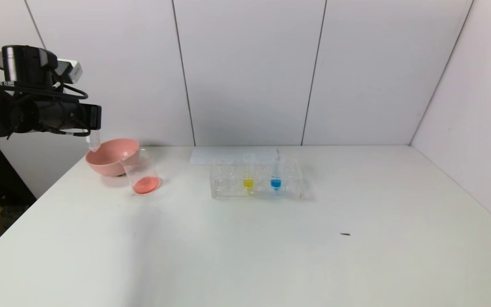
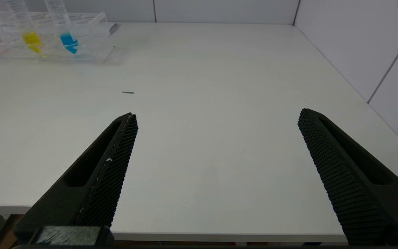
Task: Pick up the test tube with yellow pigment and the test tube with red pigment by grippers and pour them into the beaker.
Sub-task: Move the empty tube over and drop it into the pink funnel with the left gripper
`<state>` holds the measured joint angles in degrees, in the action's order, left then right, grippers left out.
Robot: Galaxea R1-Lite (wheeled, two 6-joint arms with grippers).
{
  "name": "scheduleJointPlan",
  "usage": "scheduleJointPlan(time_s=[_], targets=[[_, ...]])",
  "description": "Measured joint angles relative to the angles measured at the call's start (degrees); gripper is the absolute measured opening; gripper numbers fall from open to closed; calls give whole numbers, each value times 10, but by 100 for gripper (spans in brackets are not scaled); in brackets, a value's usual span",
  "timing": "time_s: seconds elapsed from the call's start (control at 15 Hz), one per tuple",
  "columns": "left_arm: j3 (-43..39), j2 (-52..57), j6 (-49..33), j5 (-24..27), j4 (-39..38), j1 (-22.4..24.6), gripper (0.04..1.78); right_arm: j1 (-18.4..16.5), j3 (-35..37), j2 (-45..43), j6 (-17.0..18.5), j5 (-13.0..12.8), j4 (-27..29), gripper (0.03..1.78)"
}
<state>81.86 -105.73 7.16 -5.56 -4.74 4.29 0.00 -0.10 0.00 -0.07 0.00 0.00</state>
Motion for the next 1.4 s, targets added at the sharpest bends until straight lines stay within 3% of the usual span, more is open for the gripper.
scheduleJointPlan(time_s=[0.67,1.4], targets=[[0,-38,-47,49,-54,36,44,0,0,0,0,0,0,170],[33,-103,-61,67,-99,39,44,0,0,0,0,0,0,170]])
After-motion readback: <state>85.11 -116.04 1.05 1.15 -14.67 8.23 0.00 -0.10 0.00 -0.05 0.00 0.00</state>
